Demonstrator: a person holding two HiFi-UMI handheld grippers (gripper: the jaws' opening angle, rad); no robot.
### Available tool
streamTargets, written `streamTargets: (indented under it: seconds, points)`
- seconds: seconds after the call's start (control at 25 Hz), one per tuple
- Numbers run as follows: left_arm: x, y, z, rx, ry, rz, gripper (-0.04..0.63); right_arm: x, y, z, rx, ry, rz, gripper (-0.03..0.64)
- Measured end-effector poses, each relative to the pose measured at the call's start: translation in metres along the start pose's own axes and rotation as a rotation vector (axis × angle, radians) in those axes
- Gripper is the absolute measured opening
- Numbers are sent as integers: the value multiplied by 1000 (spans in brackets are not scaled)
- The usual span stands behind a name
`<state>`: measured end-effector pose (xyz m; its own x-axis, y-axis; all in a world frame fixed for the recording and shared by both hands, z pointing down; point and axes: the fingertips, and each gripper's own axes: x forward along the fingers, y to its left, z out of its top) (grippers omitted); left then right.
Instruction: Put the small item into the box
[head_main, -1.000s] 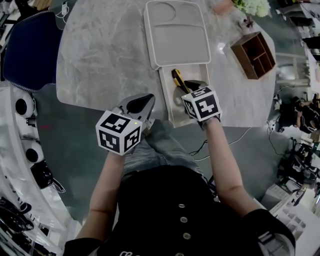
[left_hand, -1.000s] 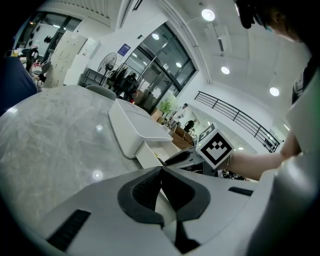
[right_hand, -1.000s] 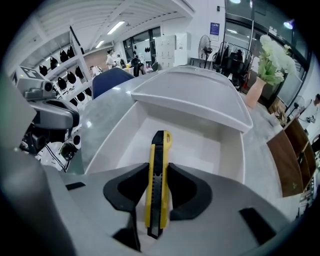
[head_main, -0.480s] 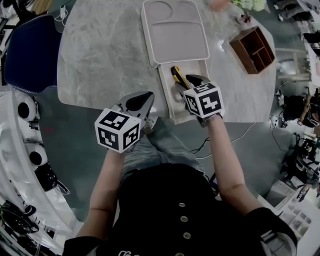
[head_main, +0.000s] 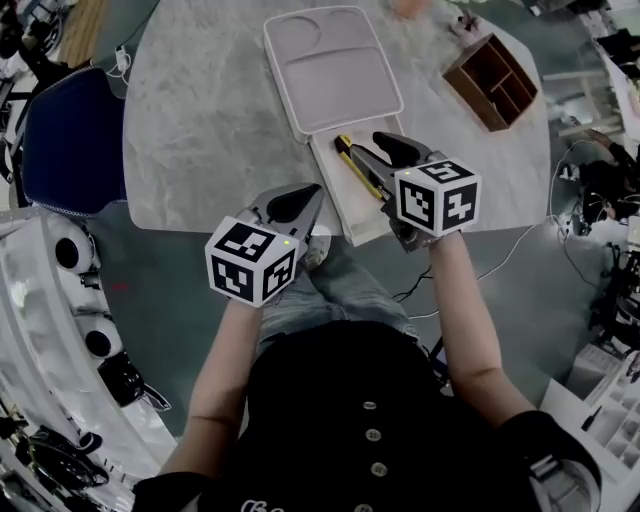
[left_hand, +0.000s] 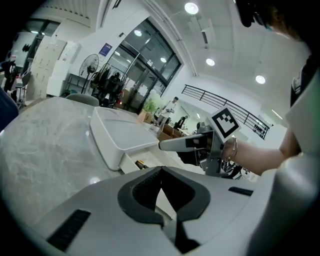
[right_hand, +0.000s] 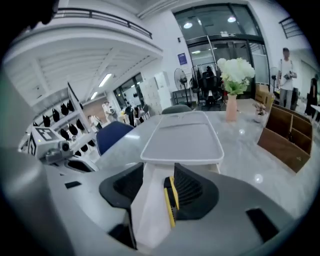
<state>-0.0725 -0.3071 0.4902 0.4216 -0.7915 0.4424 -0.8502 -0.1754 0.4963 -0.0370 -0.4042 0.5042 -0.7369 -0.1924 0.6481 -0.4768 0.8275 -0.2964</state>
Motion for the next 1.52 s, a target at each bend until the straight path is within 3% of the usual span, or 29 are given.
streamTargets:
  seconds: [0.4, 0.6, 0.8, 1.32, 1.52]
  points:
    - [-1, -23, 49, 109, -26, -23, 17, -56, 17, 70, 116, -363, 102, 181]
    - [-1, -35, 71, 157, -44, -36, 17, -97, 24, 90, 252, -542, 210, 152]
    - [0, -55, 81, 193, -75, -59, 17, -139, 26, 97, 221, -666, 219, 137]
    - [0, -114, 121, 325, -179, -231, 17, -183, 33, 78, 155, -673, 144, 30]
    - [-2, -129, 126, 354, -216, -268, 17, -203, 34, 74, 155, -727, 109, 6]
